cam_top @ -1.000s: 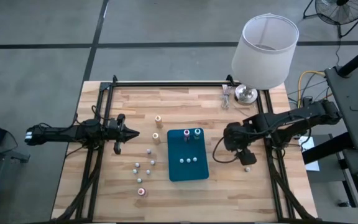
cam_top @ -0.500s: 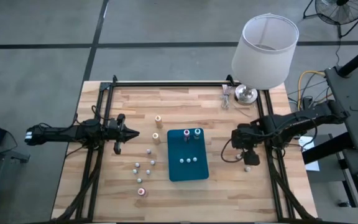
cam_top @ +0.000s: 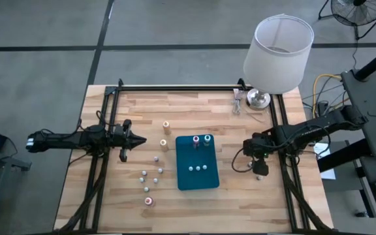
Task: Pick & Place food coloring
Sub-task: Put the small blue food coloring bottle into the blue bin
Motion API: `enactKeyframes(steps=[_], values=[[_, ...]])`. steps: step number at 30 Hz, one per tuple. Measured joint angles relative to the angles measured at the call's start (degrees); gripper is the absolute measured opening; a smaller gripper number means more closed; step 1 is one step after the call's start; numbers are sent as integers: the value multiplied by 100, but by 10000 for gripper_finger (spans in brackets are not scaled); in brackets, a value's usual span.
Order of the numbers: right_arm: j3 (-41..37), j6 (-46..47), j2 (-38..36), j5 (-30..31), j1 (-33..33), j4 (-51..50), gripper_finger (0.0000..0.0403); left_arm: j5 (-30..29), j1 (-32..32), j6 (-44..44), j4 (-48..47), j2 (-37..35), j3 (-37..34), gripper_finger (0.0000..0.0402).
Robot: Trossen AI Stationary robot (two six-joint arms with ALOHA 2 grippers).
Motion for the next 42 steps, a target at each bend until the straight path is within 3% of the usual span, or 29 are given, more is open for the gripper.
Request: enactKeyframes(steps=[23, 42], values=[[-296, 1829, 5, 606, 370, 309, 246, -1, 1, 1, 0, 0, 0, 0], [-219, 1924, 793, 601, 472, 621, 238, 0, 0, 0, 0, 1, 0, 0]])
